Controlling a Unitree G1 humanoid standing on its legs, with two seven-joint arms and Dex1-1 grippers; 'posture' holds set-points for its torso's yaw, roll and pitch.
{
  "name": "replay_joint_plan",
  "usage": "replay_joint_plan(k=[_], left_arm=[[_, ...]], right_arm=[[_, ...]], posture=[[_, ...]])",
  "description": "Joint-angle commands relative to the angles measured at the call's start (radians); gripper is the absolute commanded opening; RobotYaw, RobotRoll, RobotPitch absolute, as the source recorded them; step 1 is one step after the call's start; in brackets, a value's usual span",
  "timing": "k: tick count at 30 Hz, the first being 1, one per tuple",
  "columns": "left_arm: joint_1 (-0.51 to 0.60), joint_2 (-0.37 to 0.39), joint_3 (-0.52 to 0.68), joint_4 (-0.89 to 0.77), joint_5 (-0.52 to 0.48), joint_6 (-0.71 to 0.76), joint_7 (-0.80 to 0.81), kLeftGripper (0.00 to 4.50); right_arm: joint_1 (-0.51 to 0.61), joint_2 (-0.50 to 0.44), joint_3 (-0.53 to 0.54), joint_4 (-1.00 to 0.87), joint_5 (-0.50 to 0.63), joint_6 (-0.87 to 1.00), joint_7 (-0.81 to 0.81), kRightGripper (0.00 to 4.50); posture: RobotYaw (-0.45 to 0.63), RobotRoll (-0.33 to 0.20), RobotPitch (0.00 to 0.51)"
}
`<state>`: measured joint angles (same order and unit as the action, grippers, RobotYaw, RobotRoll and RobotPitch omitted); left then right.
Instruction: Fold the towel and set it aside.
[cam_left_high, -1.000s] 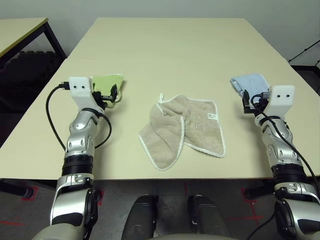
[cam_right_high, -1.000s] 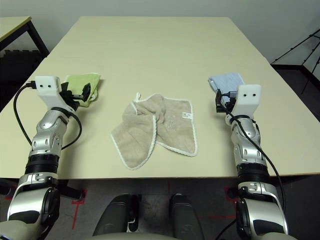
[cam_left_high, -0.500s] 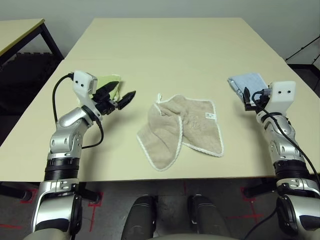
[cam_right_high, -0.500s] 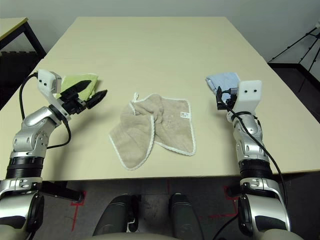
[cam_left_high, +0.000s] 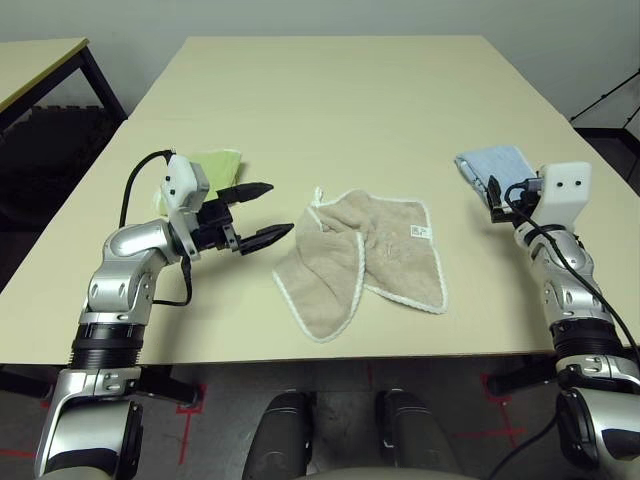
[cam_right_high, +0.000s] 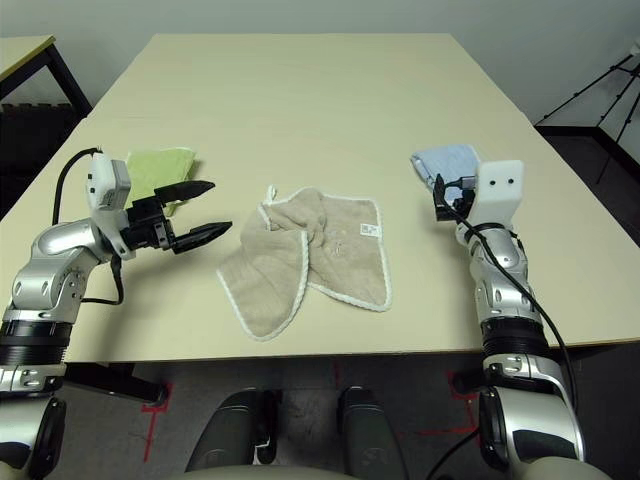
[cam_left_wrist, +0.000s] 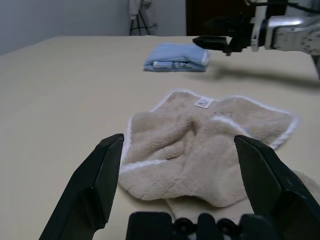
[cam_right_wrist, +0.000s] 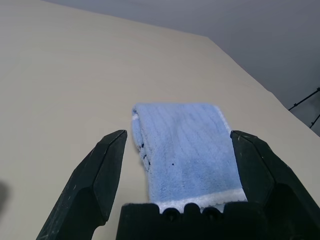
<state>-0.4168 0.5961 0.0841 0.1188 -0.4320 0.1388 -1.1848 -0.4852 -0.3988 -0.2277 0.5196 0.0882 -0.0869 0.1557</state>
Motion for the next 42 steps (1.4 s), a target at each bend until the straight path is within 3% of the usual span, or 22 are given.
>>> replay_joint_plan(k=[1,5,30,37,42], left_arm=[[0.019,-0.014,-0.026,-0.053,-0.023,-0.009,-0.029,4.5],[0.024,-0.009,-0.035,-0.069,-0.039,0.023,-0.04,4.5],[-0.024,-0.011,-0.029,0.125,0.038,-0.101,-0.02,4.5],[-0.033,0.007,-0.019,0.155,0.045,-0.122,-0.012,4.5],[-0.034,0.009,-0.024,0.164,0.051,-0.127,-0.012,4.5]], right_arm=[[-0.005,-0.016,0.001,0.014,-0.006,0.008,0.008,4.48],[-0.007,-0.021,0.003,0.016,-0.006,0.008,0.015,4.48],[0.032,-0.021,0.01,-0.086,0.016,0.061,0.079,4.48],[0.115,-0.118,0.042,-0.414,0.131,0.455,0.27,4.48],[0.122,-0.171,0.05,-0.531,0.189,0.678,0.33,4.48]], posture=[[0.13,0.0,0.069],[0.13,0.0,0.07],[0.12,0.0,0.079],[0.12,0.0,0.083],[0.11,0.0,0.083]])
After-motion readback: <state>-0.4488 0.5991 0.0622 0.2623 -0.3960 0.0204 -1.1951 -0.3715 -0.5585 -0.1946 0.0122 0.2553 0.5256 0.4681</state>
